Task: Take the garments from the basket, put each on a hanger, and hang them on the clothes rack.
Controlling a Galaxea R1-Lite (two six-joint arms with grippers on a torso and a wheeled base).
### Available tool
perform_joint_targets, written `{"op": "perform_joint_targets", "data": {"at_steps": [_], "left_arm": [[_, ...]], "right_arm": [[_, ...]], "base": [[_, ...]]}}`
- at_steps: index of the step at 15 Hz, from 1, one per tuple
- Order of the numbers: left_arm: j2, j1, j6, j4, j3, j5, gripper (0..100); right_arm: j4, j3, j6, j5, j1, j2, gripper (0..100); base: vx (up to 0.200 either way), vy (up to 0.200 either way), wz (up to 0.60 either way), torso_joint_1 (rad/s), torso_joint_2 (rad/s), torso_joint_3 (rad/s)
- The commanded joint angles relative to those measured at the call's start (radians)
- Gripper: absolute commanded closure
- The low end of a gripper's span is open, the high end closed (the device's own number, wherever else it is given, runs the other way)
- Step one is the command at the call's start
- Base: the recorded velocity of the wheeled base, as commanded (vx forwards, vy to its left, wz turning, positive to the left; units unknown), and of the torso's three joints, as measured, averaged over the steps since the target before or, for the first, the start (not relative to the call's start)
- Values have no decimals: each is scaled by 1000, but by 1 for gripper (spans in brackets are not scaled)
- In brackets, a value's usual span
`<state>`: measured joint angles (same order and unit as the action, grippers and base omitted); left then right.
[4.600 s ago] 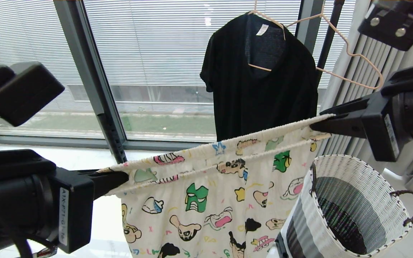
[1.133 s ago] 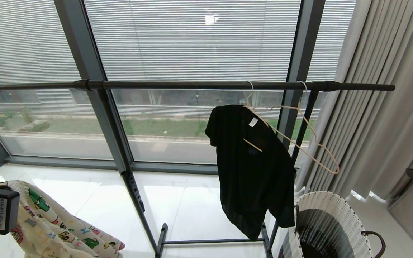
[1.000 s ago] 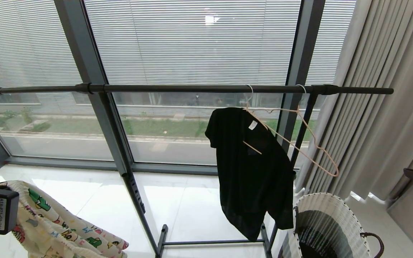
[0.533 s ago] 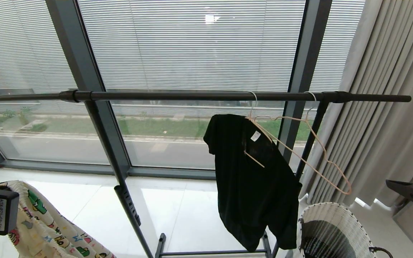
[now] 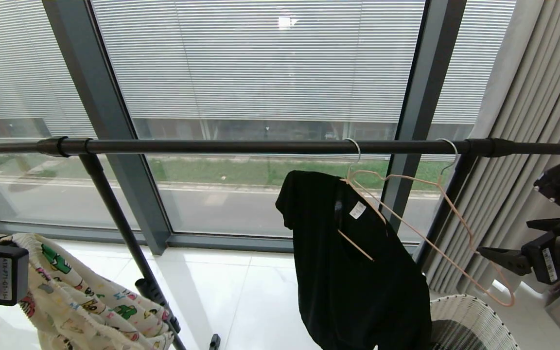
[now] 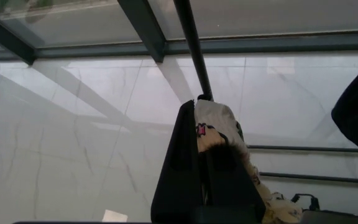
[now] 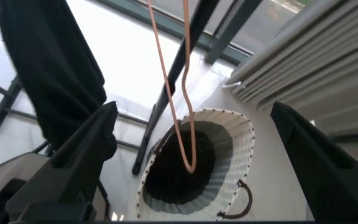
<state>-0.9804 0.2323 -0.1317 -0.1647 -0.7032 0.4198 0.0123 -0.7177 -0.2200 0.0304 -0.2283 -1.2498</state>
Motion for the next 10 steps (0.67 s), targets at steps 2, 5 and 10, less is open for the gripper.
{"op": "perform_joint_targets", "data": {"at_steps": [2,5,10], "left_arm": [[2,-1,-2,47,41,1,100],[11,1,-2,50,47,2,100],[11,1,-2,50,47,1,100]], "right_arm": [[-68,9,-32,83,43,-152,0],[-172,9,-44,186,76,-249,0],[-250,6,-153,313,172,-372,0]], "base": [[0,0,0,0,0,0],[0,0,0,0,0,0],[0,0,0,0,0,0]]}}
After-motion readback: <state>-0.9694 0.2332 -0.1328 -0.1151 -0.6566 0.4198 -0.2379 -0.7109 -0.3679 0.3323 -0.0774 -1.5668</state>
